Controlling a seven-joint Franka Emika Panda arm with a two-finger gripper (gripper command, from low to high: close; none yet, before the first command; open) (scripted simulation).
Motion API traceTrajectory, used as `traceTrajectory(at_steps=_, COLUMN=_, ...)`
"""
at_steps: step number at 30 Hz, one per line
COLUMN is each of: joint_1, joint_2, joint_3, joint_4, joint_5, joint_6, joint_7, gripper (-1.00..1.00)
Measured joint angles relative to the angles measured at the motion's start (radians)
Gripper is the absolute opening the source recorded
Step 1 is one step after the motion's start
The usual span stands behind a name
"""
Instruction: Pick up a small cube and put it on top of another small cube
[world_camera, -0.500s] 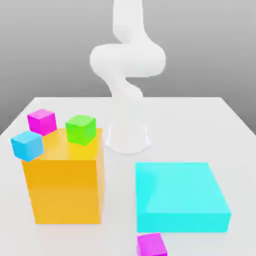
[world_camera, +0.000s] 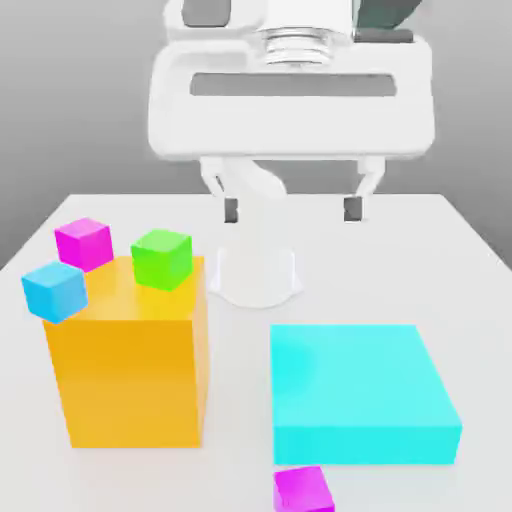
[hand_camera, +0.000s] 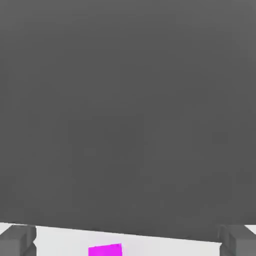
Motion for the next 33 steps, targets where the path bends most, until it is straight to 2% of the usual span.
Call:
traceTrajectory(at_steps=11, joint_1=0.024, joint_2=0.399, joint_3=0.012, joint_4=-0.029, joint_5=-0.014, joint_6=0.136, joint_7=-0.031, gripper=0.00)
traceTrajectory(at_steps=16, joint_1=0.032, joint_2=0.580, joint_3=0.008, joint_4=-0.008, joint_5=-0.026, joint_6=0.259, joint_7=-0.028, gripper=0.00)
traceTrajectory(at_steps=17, joint_1=0.033, joint_2=0.609, joint_3=0.006, joint_4=-0.003, joint_5=-0.027, joint_6=0.282, joint_7=-0.027, gripper=-1.00)
traceTrajectory(at_steps=24, joint_1=0.032, joint_2=0.613, joint_3=0.007, joint_4=-0.002, joint_5=-0.029, joint_6=0.285, joint_7=-0.025, gripper=-1.00)
traceTrajectory(at_steps=29, joint_1=0.009, joint_2=0.479, joint_3=0.007, joint_4=-0.019, joint_5=-0.019, joint_6=0.159, joint_7=-0.048, gripper=-1.00)
traceTrajectory(at_steps=33, joint_1=-0.093, joint_2=0.412, joint_3=-0.070, joint_4=0.012, joint_5=0.019, joint_6=0.031, joint_7=-0.073, gripper=-1.00)
